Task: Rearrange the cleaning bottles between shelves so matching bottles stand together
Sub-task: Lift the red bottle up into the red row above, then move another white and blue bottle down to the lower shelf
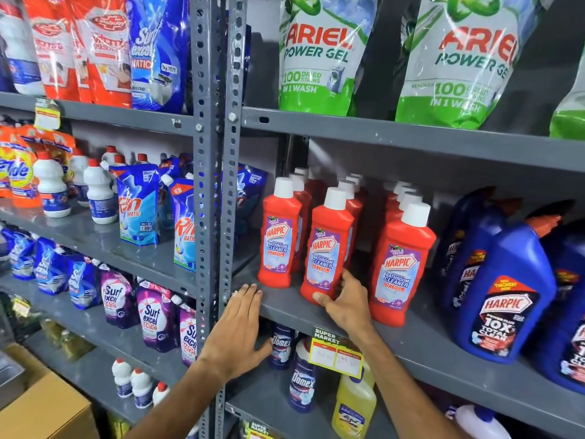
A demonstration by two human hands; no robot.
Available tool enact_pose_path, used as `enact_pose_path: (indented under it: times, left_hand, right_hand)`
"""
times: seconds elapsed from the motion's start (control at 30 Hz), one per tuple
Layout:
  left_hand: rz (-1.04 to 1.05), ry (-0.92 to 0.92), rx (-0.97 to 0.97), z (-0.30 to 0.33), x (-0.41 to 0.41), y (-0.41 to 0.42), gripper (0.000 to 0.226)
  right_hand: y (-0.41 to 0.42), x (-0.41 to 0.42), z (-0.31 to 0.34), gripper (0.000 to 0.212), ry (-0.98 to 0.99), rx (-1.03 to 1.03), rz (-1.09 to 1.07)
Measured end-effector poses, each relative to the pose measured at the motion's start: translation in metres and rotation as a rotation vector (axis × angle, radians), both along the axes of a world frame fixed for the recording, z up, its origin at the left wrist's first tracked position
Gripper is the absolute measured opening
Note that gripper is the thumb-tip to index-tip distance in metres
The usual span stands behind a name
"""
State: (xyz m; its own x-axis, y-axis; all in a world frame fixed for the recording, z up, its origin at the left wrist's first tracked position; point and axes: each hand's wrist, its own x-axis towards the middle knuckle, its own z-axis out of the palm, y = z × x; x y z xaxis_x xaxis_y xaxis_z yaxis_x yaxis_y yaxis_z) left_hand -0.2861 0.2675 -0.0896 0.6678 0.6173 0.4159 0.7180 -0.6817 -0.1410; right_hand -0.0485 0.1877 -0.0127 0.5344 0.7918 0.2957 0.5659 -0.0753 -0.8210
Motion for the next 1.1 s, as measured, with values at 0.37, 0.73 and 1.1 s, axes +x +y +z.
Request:
enact_pose_path:
  times: [0.37, 0.73, 1.1]
  left_hand:
    - [-0.015, -0.030, -0.008, 0.004, -0.001, -0.005, 0.099]
    - [-0.021, -0.037, -0.006, 0.003, -0.002, -0.003, 0.100]
    - [-0.021, -0.042, -0.013, 0.003, -0.003, -0.004, 0.101]
  right_hand:
    - [-0.003, -0.001, 0.001, 0.075, 0.002, -0.007, -0.010]
    - [-0.003, 0.000, 0.000, 0.076, 0.029, -0.020, -0.008]
    - [-0.018, -0.008, 0.008, 0.090, 0.034, -0.032, 0.008]
